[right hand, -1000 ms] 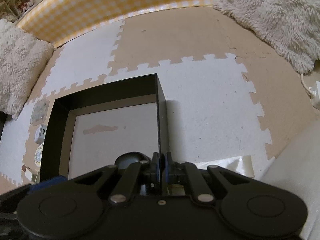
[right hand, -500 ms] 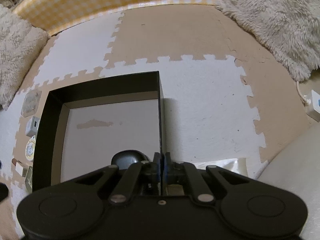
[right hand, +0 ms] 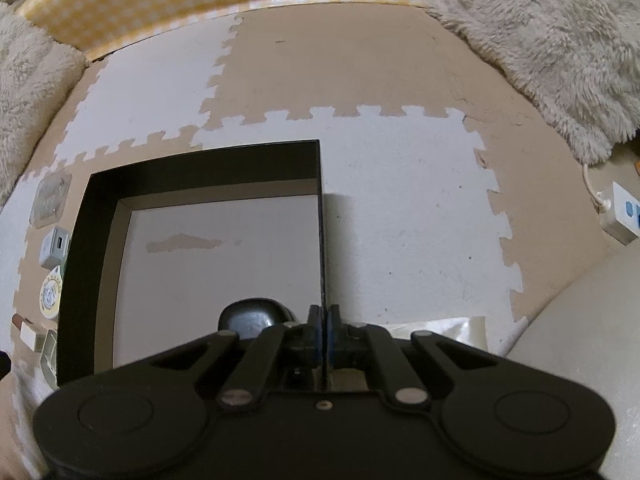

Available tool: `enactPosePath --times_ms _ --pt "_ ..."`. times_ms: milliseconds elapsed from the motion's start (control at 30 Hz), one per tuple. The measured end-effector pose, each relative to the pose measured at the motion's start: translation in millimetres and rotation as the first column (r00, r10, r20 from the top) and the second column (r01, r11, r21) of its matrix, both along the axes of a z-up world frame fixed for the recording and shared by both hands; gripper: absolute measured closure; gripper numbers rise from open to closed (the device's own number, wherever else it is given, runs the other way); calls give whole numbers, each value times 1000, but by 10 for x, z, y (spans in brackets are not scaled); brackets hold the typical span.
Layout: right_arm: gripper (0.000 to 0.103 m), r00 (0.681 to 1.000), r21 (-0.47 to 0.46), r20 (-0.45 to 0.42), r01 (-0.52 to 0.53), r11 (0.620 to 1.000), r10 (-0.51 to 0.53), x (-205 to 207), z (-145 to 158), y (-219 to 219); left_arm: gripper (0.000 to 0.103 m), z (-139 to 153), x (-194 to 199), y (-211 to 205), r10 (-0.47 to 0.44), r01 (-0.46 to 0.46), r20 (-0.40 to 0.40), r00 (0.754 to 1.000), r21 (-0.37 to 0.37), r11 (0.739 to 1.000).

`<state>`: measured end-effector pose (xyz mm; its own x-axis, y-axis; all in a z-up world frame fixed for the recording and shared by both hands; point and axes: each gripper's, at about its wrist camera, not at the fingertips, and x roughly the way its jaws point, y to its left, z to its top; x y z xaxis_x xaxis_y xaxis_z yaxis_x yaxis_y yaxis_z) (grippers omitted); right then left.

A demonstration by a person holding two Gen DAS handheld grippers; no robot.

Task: Organize rigid objects
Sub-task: 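Close the left tool on the white plastic holder with the tube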

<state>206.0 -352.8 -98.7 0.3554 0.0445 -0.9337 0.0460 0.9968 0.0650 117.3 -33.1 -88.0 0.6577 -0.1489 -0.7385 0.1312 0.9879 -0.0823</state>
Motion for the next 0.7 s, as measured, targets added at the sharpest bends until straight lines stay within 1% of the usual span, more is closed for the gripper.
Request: enactPosePath --times_ms 233,300,333,400,567,700 --pt "100 1000 -8 -1 5 1000 -5 8 1 16 6 -242 -105 42 -37 37 23 999 8 999" --pt "100 1000 -7 1 5 1000 -5 4 3 17 12 -308 -127 40 -55 55 35 998 11 998" --pt "100 1000 -10 3 1 1000 -1 -1 3 22 14 -346 -131 30 -68 67 35 997 14 998" --pt "100 1000 -13 9 -3 1000 3 -14 1 22 21 -401 -125 12 -85 84 33 996 29 996" --pt "100 1000 -2 24 -6 1000 6 -48 -4 -1 23 -459 -113 -17 -123 119 74 990 56 991" --pt "100 999 1 38 -16 1000 16 -87 0 -2 24 -471 -132 -68 -175 170 96 980 59 984"
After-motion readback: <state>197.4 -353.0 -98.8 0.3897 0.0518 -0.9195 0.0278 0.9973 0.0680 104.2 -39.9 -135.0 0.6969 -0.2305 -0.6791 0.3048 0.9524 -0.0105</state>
